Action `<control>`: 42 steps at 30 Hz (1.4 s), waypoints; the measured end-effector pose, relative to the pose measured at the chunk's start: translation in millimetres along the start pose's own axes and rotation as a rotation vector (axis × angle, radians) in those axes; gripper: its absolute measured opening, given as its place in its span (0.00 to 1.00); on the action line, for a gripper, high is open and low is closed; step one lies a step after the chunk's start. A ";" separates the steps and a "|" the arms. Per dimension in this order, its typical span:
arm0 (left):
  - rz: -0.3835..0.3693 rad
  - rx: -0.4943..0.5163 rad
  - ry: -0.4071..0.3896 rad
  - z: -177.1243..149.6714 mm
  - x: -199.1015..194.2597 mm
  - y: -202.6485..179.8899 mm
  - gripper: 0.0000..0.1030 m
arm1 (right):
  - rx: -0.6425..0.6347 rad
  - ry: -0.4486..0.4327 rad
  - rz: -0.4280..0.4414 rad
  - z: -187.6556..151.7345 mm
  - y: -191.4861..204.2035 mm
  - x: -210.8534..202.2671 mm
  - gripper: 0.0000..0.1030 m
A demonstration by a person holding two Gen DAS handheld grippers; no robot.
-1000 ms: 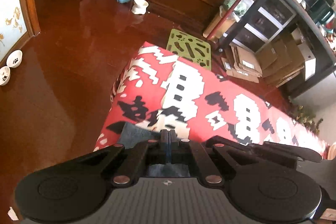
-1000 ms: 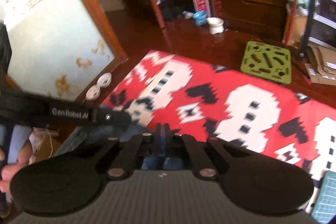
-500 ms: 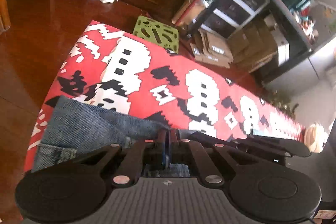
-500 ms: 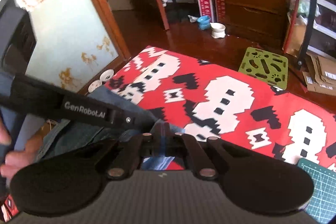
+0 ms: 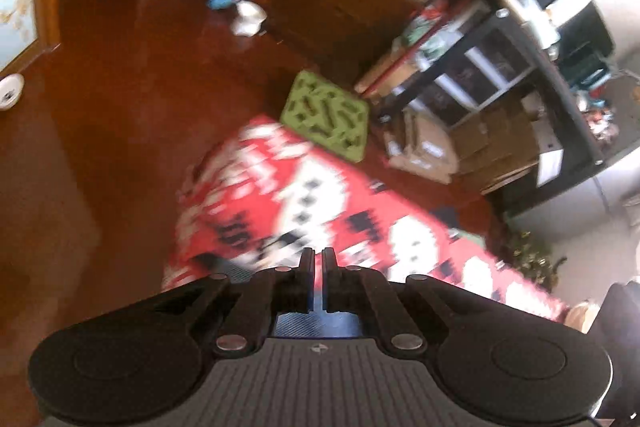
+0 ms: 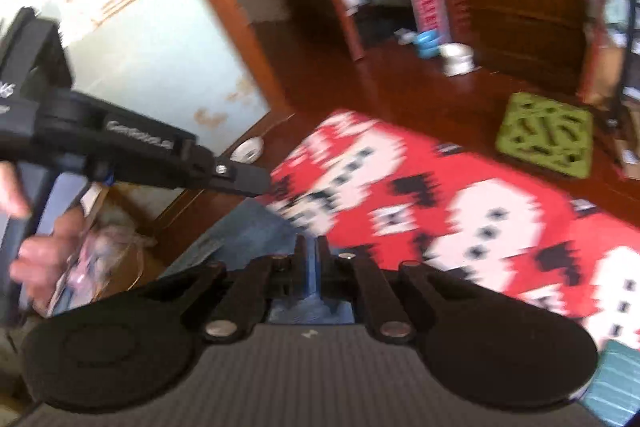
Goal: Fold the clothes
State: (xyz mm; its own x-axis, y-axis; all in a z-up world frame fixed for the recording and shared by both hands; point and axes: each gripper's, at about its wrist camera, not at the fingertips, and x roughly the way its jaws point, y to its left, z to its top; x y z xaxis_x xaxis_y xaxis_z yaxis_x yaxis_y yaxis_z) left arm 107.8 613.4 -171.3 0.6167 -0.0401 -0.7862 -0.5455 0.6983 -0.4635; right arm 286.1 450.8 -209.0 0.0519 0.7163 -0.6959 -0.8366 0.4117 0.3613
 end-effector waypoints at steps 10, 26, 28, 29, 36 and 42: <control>0.034 0.028 0.000 -6.2 21.7 16.3 0.02 | 0.047 -0.003 -0.060 7.7 -3.7 45.1 0.00; 0.027 -0.045 0.002 -6.4 -2.6 36.3 0.00 | -0.064 0.031 0.022 8.7 34.5 60.6 0.01; 0.034 -0.044 -0.002 -7.4 1.1 37.4 0.01 | -0.056 0.030 0.014 12.4 33.4 65.0 0.01; 0.035 -0.044 -0.005 -6.9 2.8 37.4 0.01 | -0.055 0.032 0.009 14.2 33.0 66.9 0.01; 0.094 0.030 -0.006 3.0 16.7 25.1 0.01 | -0.049 0.041 -0.028 27.4 31.6 81.4 0.00; 0.129 0.008 -0.009 4.9 3.7 15.8 0.01 | 0.016 0.022 -0.037 30.6 25.2 54.8 0.01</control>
State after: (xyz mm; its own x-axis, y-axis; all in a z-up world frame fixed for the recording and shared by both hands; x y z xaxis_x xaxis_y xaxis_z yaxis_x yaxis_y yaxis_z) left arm 104.3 627.7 -179.5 0.5471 0.0567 -0.8352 -0.6156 0.7033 -0.3555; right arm 284.5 517.6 -219.1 0.0706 0.6880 -0.7222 -0.8257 0.4465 0.3447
